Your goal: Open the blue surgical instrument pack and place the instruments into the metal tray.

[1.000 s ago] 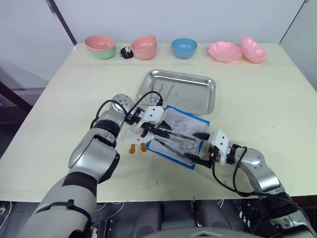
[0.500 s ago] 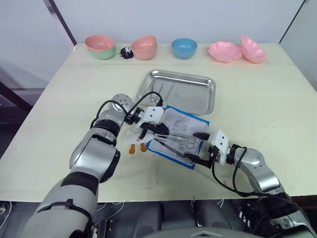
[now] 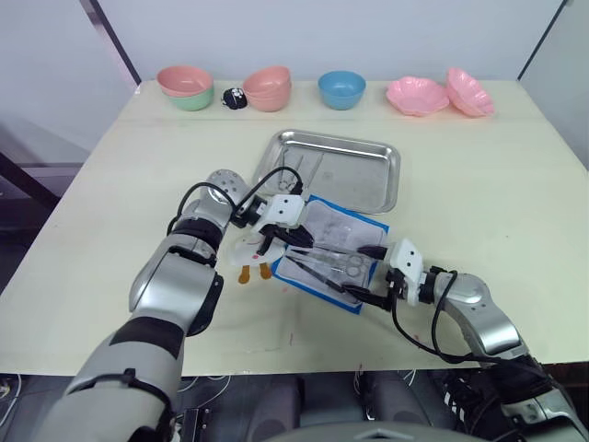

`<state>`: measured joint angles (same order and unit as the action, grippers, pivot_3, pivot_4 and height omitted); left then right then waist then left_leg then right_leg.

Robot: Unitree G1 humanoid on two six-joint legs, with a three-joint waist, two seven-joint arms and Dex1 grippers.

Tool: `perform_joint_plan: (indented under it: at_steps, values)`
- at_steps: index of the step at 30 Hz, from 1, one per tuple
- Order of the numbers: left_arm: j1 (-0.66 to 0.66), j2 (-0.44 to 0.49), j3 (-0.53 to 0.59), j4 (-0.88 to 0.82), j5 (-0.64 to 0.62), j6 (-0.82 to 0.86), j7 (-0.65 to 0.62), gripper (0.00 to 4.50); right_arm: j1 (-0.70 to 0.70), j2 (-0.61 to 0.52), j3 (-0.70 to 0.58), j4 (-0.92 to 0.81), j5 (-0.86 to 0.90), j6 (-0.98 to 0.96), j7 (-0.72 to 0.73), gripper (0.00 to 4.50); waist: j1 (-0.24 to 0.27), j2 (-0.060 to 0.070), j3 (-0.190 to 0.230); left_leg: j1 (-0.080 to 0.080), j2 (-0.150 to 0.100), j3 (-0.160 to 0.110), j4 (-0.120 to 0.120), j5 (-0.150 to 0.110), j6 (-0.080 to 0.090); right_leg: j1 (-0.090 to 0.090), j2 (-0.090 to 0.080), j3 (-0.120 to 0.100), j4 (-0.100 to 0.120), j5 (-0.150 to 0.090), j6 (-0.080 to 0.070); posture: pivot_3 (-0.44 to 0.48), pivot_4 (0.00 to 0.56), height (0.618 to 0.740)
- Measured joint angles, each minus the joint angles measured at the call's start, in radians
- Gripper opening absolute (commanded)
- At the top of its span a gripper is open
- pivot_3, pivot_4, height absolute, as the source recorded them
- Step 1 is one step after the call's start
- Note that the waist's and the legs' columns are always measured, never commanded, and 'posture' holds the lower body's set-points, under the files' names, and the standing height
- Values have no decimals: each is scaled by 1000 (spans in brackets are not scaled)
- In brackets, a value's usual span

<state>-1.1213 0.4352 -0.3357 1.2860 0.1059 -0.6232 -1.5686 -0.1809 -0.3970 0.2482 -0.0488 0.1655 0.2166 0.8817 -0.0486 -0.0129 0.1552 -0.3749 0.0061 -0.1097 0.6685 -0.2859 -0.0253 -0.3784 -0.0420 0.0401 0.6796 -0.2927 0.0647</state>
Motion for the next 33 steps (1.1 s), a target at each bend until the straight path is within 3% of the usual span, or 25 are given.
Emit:
perform_joint_plan:
  at_steps: [11, 33]
  values:
    - [-37, 24, -20, 0, 0, 9, -2, 29, -8, -12, 2, -49, 0, 95, -9, 4500, 3, 0, 0, 0, 0, 0, 0, 0, 0, 0, 0, 0, 0, 0, 0, 0, 150, 740]
    - [-72, 79, -109, -22, -41, 38, -6, 29, -12, -31, 14, -56, -2, 100, -8, 4500, 4, -1, 0, 0, 0, 0, 0, 0, 0, 0, 0, 0, 0, 0, 0, 0, 150, 740]
